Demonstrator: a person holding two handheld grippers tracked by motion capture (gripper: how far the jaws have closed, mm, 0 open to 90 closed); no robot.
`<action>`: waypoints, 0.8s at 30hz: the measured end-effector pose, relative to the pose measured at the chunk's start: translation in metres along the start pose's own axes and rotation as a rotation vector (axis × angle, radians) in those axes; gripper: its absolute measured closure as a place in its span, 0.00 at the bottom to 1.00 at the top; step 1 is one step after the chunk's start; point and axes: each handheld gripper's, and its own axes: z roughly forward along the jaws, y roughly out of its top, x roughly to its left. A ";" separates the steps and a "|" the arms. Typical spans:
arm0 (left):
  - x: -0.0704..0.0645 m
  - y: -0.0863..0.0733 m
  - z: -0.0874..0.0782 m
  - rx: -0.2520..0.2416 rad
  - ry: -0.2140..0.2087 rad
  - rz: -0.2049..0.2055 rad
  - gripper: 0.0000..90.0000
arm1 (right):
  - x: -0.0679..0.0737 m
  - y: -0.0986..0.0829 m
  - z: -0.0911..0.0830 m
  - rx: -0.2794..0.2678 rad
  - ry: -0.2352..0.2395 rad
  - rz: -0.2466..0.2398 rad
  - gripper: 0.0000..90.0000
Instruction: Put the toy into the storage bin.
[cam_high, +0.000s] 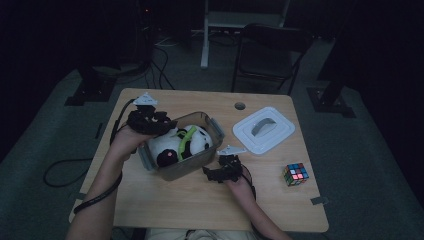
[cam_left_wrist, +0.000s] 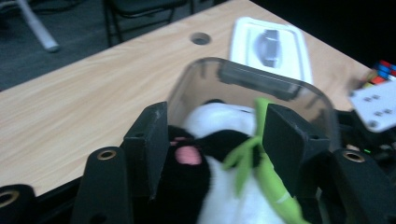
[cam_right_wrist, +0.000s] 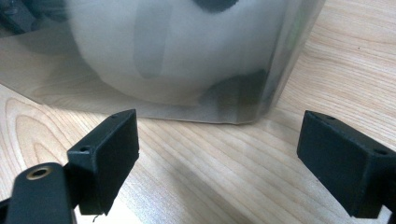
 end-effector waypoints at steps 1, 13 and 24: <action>0.000 0.000 0.000 0.000 0.000 0.000 0.44 | 0.000 0.000 0.000 0.000 0.000 0.000 0.14; 0.047 -0.017 0.004 -0.038 0.085 -0.126 0.12 | -0.001 -0.002 0.002 0.014 0.014 -0.006 0.14; 0.047 -0.026 0.017 0.041 0.124 -0.136 0.12 | -0.001 -0.003 0.001 0.017 0.020 -0.008 0.14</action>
